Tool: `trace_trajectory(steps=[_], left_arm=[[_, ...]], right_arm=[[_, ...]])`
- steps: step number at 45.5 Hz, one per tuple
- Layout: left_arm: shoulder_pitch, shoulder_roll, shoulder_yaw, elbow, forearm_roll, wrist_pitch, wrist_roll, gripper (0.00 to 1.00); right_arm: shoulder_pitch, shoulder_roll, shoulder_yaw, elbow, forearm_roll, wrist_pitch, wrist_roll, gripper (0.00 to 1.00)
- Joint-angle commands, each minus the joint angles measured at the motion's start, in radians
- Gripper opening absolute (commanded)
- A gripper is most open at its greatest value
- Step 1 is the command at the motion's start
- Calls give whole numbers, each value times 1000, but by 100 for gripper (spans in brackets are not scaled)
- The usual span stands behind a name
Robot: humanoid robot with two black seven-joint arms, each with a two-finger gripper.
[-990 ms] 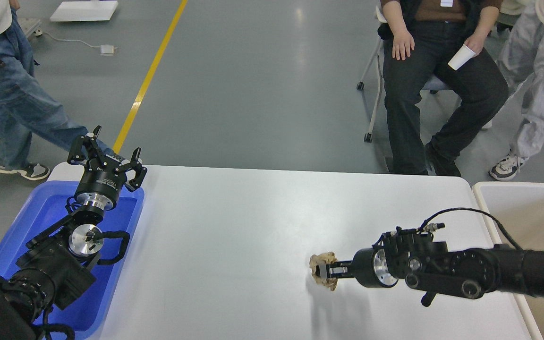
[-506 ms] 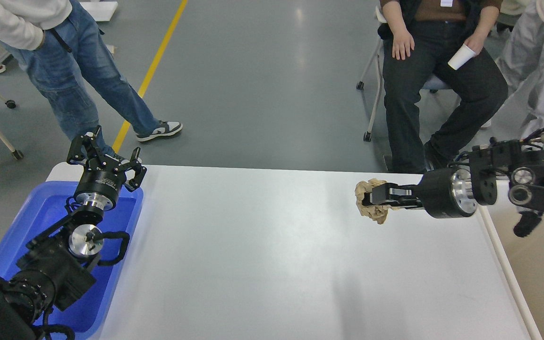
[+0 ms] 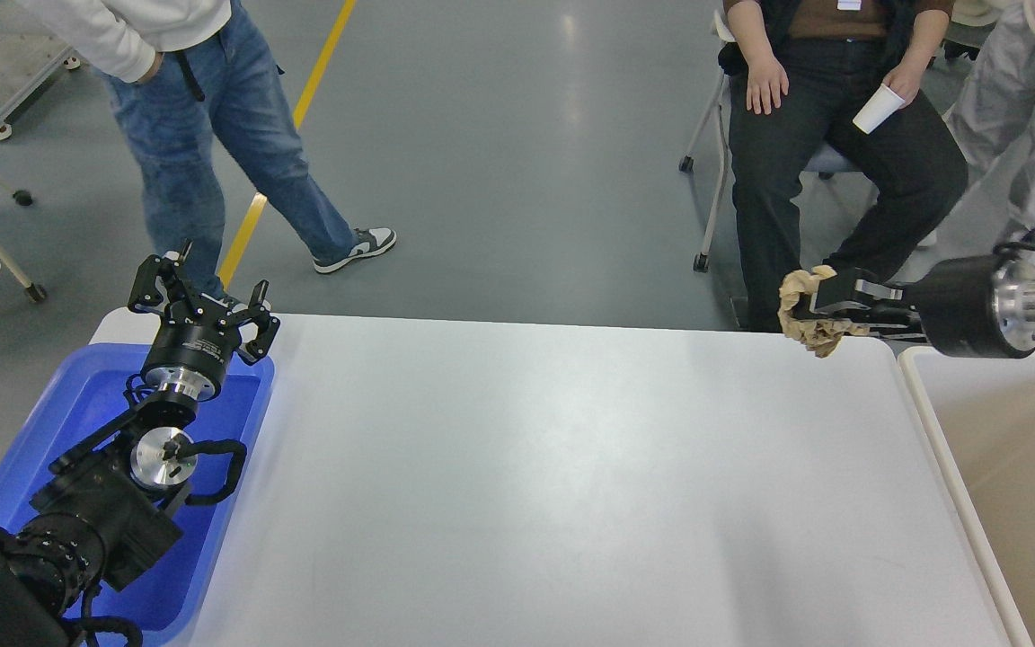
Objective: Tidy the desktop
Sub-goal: 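Lift the wrapper and carry it with the right gripper toward the white bin, then lower the right gripper into the white bin and release the wrapper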
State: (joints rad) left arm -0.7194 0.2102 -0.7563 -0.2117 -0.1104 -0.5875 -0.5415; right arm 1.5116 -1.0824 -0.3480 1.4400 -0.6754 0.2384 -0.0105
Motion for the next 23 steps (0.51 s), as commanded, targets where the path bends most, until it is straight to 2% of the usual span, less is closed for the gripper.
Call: trace_trajectory(steps=[1,6,14,23], left_arm=[[0,0,0,0,0,0,0,100],[0,0,0,0,0,0,0,100],[0,0,0,0,0,0,0,100],[0,0,0,0,0,0,0,100]], right_arm=[[-177,-82,4,-167,52,-175,-8,0],[-287,-45,10,-295,170,-271,0,0],[-447,128,12,-532,374,-436,1,0],[-556,373,12,-897,606,-472,-9,0]])
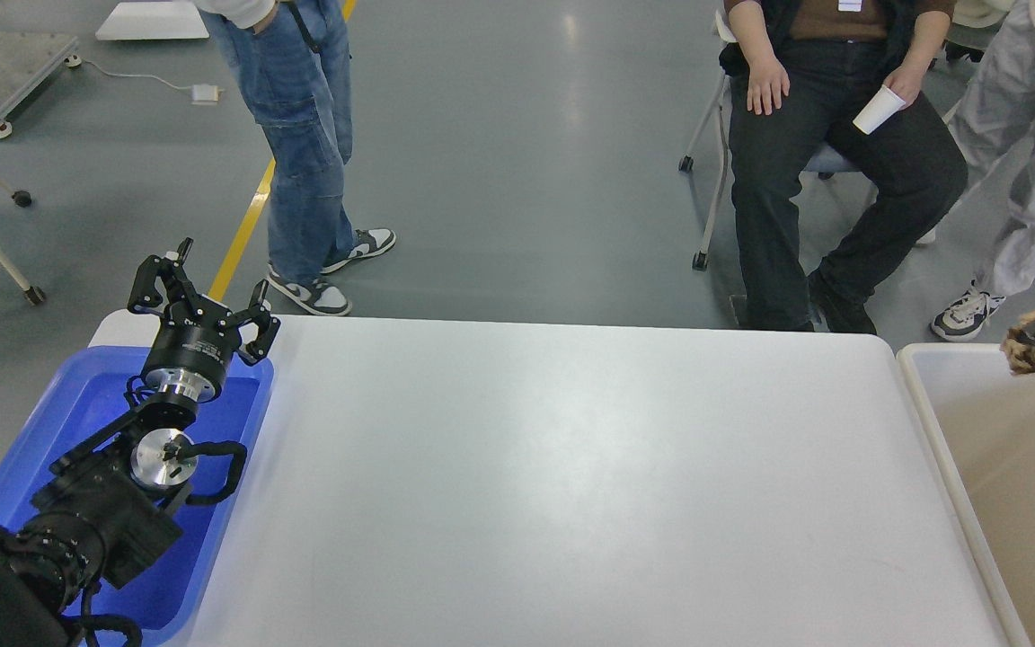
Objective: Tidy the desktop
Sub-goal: 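Lower the right gripper into the white bin and release the wrapper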
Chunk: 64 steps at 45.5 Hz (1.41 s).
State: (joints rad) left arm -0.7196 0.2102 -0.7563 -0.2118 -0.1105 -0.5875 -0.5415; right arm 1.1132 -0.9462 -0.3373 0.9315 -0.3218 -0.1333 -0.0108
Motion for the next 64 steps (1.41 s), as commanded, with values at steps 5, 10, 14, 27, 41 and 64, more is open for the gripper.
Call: trace_trajectory(steps=[5,10,14,27,41,64], left_arm=[[0,0,0,0,0,0,0,100],[0,0,0,0,0,0,0,100],[0,0,0,0,0,0,0,100],[0,0,2,0,0,0,0,100],[0,0,0,0,0,0,0,100],[0,0,0,0,0,0,0,100]], right_arm=[[-219,388,9,-623,320,-95,-34,0],[-288,481,63,-786,334,-88,-51,0],[-312,509,113,-824,331,-98,-72,0],[-380,500,239,-847,336,-85,-109,0],[-484,498,333,-847,336,-83,-100,0],[-475,515,367,-833,334,-68,-97,0]])
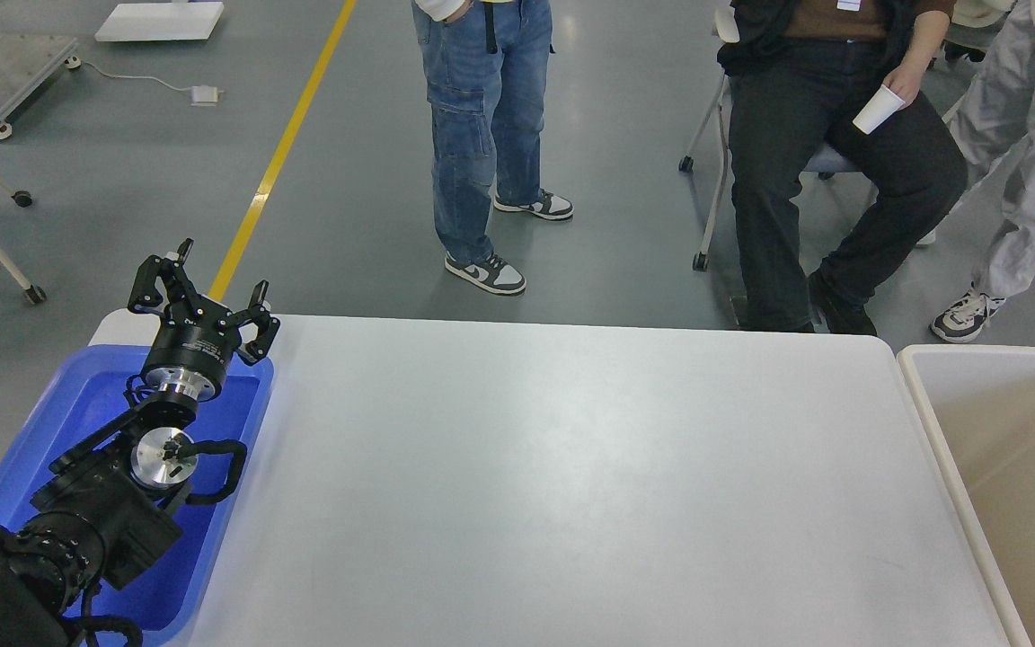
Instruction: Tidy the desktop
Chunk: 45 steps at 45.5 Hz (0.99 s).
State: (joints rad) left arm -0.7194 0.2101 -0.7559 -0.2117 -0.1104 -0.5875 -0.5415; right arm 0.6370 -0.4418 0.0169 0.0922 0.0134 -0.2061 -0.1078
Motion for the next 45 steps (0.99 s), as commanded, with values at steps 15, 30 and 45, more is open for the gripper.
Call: trace_trajectory(steps=[15,30,45], left_arm=[[0,0,0,0,0,0,0,100],[0,0,1,0,0,0,0,100],[0,0,1,0,0,0,0,100]], right_arm=[[64,23,11,11,-7,39,2,0],[168,46,12,8,-12,68,3,100],[224,84,29,1,-4,63,3,100]])
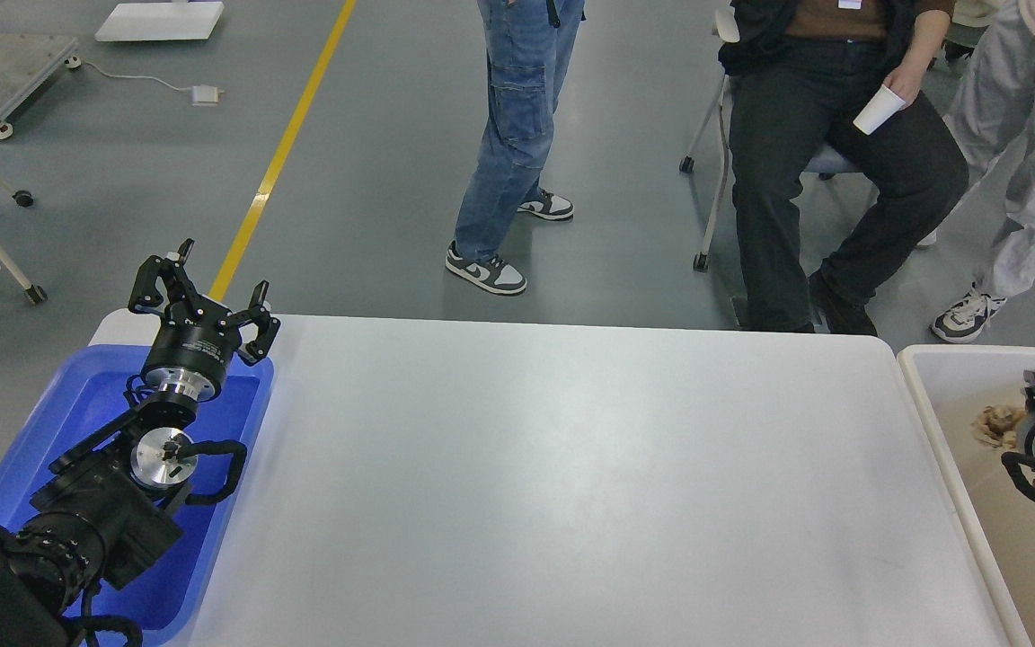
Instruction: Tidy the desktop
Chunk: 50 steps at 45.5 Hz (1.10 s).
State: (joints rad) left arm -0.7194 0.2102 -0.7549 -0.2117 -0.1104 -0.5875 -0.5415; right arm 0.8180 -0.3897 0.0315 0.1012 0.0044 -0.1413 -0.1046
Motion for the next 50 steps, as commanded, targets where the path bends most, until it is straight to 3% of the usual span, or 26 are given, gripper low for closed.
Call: trace_trajectory(steps=[1,15,28,50], left_arm=[[0,0,0,0,0,0,0,100],[0,0,0,0,0,0,0,100],[0,0,0,0,0,0,0,100],[0,0,0,0,0,0,0,100]], right_arm=[[44,34,16,-8,6,-1,0,100],[64,37,108,-8,9,-1,2,100],[95,41,517,8,13,5,2,100],[144,75,846,248,54,12,2,100]])
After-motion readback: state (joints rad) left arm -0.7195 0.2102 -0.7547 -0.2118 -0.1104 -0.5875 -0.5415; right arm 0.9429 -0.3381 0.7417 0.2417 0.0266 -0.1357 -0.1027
